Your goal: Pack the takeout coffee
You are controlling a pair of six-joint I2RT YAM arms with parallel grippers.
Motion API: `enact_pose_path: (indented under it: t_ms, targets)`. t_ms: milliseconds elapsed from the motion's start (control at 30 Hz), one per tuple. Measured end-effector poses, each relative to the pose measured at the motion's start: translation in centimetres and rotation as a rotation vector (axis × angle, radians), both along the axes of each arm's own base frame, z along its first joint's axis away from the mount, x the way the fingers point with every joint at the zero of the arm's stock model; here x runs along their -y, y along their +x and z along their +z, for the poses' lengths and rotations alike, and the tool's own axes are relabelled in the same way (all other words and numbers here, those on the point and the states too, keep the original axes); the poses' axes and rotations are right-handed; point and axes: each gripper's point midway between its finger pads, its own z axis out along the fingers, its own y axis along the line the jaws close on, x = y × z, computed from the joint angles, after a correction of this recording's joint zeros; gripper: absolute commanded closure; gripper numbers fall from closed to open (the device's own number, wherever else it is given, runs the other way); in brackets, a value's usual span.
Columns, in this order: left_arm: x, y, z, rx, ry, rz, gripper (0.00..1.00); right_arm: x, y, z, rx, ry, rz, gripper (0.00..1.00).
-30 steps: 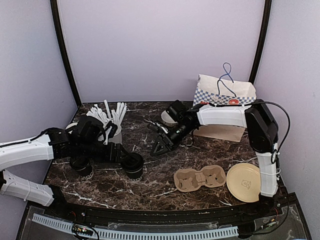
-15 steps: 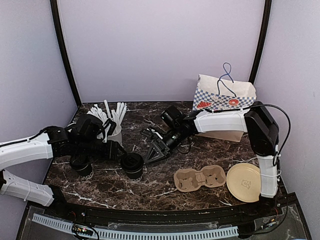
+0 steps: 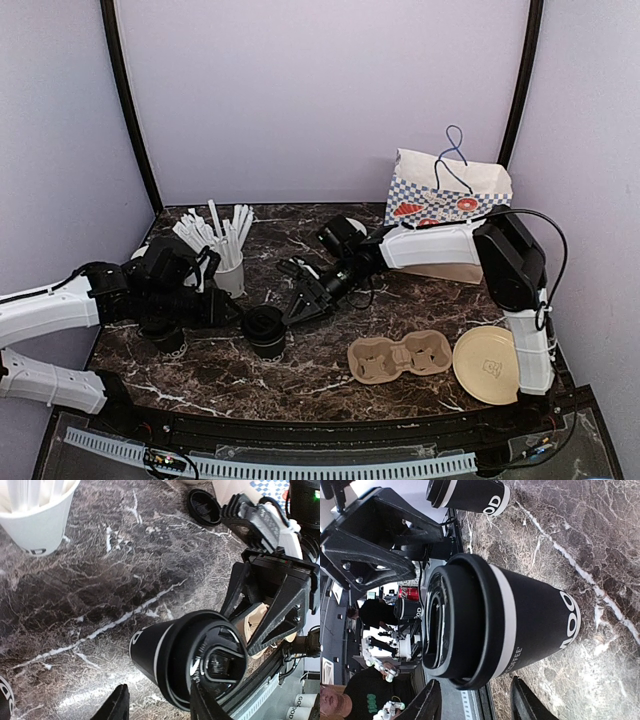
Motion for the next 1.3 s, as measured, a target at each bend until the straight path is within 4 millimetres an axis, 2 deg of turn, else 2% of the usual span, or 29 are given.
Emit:
enact_pose_path:
  t_ms: [133, 367, 533, 700, 833, 933, 1100, 1300]
  targets:
    - [0.1, 0.0, -1.1, -0.034, 0.005, 0.005, 0.59, -0.1, 0.0, -0.7, -0.024, -0.013, -0.003, 0.56]
    - [0.6, 0.4, -1.0, -0.031, -0.019, -0.003, 0.63, -0.1, 0.0, -0.9, -0.036, -0.019, -0.007, 0.59]
    - [0.7, 0.4, -1.0, -0.033, -0.021, -0.005, 0.52, -0.3, 0.1, -1.0, -0.042, -0.019, -0.007, 0.58]
    - [0.2, 0.2, 0.3, -0.002, -0.036, 0.003, 0.49, -0.4, 0.2, -1.0, -0.045, -0.017, -0.007, 0.55]
    - [-0.8, 0.0, 1.4, 0.029, -0.039, 0.028, 0.54, -0.4, 0.2, -1.1, -0.042, -0.019, -0.010, 0.55]
    - [-1.1, 0.1, 0.8, 0.013, -0.031, 0.038, 0.57, -0.4, 0.2, -1.1, -0.041, -0.021, -0.011, 0.54]
    - [-1.3, -0.4, -1.5, -0.047, -0.005, 0.033, 0.59, -0.4, 0.2, -1.1, -0.043, -0.023, -0.010, 0.54]
    - [-0.7, -0.3, -1.8, -0.061, -0.020, 0.018, 0.59, -0.4, 0.2, -1.1, -0.043, -0.026, -0.010, 0.55]
